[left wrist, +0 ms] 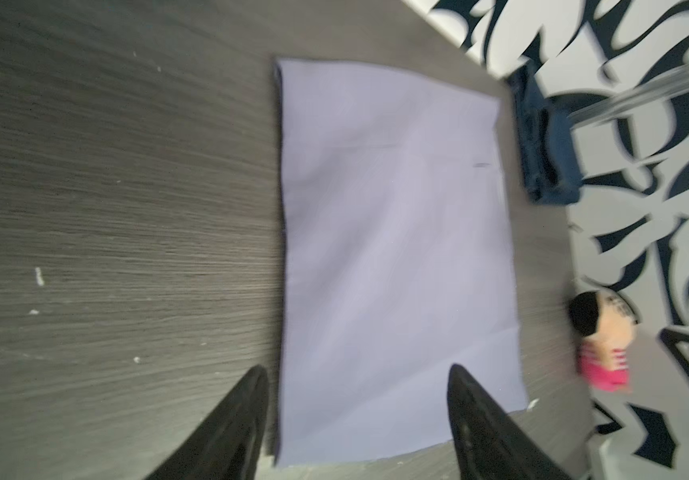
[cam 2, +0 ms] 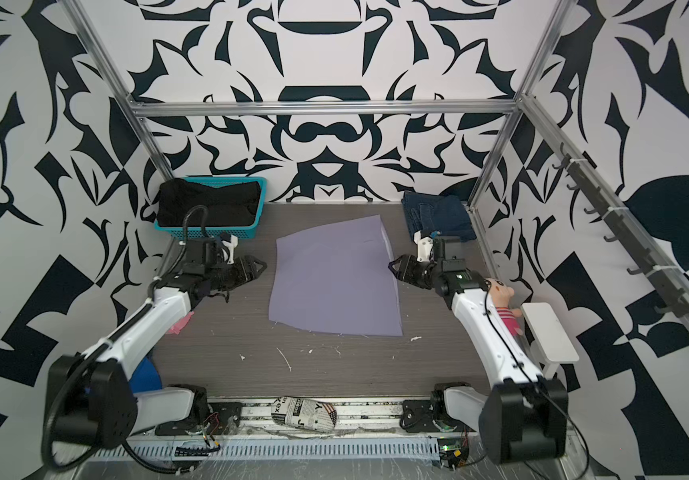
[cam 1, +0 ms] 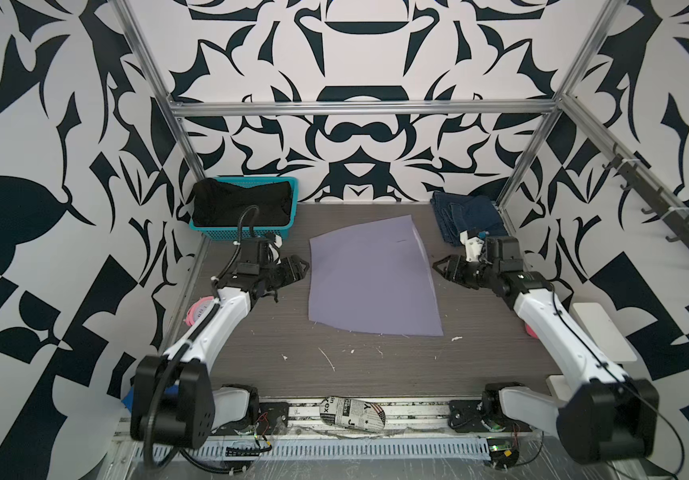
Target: Fold and stack the skirts
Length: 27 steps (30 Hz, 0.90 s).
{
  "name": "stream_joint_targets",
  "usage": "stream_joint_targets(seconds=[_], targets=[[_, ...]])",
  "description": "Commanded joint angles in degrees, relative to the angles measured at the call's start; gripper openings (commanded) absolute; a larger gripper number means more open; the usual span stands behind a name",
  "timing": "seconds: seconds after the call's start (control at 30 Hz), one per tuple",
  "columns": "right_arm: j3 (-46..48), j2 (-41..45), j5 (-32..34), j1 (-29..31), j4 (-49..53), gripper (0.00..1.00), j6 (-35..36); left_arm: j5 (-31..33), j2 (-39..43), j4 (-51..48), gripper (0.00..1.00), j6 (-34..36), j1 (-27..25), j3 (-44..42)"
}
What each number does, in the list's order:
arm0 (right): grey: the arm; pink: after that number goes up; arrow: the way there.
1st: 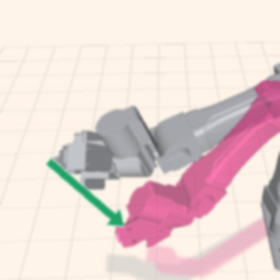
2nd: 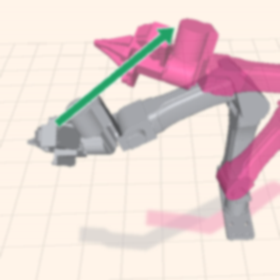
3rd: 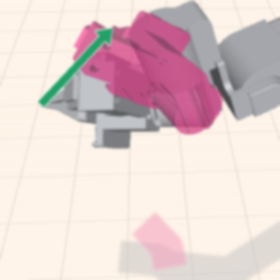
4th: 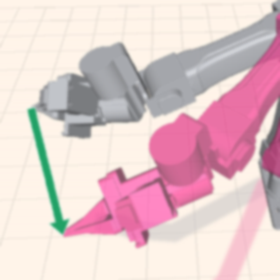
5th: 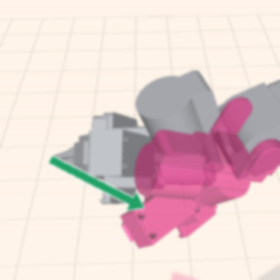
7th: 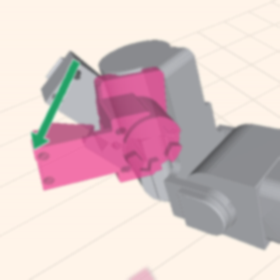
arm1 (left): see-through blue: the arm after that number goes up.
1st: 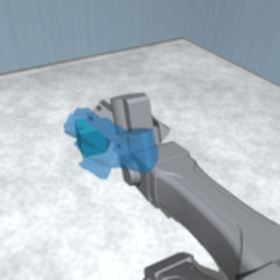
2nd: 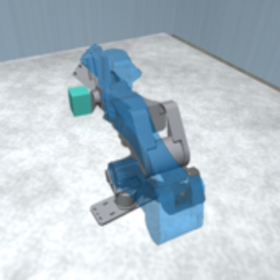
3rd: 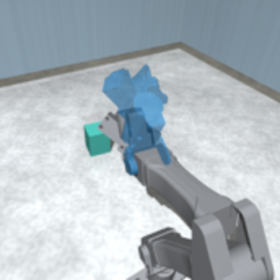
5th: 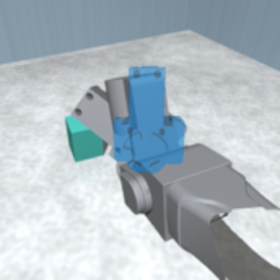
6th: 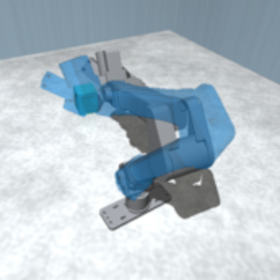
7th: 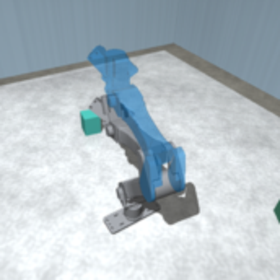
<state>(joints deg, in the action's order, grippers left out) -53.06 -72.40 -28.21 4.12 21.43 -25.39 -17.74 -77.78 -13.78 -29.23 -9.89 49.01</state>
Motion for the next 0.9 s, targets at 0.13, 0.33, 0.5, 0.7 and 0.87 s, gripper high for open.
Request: stream_joint_targets(seconds=[0.13, 0.33, 0.5, 0.7, 0.87], targets=[[-6.02, -14.05, 2.6, 6.12, -3.38, 0.3, 3.15, -0.31, -11.34, 11.43, 0.56, -2.95, -2.23, -2.68], [-5.89, -19.52, 7.46, 6.74, -6.29, 0.31, 1.99, 0.22, -17.69, 18.48, 0.43, -5.27, -5.0, -4.75], [-3.87, -22.45, 11.09, 5.57, -8.09, 0.31, 1.48, -0.82, -22.76, 22.99, 0.33, -7.56, -5.64, -6.4], [-2.23, -25.33, 12.65, 5.15, -9.74, 0.32, 0.83, 1.65, -24.15, 23.23, 0.29, -7.84, -7.38, -6.19], [-2.31, -24.7, 10.7, 5.19, -9.38, 0.31, 0.78, 7.24, -20.75, 17.96, 0.37, -8.09, -7.49, -6.04]])
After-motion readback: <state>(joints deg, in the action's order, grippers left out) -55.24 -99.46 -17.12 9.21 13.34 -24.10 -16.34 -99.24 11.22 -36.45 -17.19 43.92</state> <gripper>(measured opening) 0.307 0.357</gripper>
